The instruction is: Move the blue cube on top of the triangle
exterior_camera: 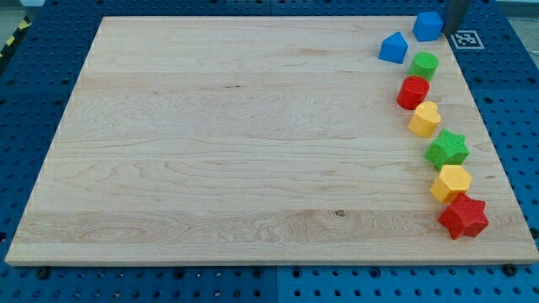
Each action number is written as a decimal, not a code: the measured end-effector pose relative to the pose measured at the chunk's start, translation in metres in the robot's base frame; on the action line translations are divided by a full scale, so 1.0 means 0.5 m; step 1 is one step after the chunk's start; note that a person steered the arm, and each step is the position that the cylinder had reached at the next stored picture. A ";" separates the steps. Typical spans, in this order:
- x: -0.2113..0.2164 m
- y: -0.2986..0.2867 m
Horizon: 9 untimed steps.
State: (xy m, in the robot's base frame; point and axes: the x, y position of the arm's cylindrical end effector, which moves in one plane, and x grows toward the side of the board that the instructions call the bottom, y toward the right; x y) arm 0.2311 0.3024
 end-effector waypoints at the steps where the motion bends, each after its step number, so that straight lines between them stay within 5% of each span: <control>1: 0.000 -0.004; 9: -0.036 -0.146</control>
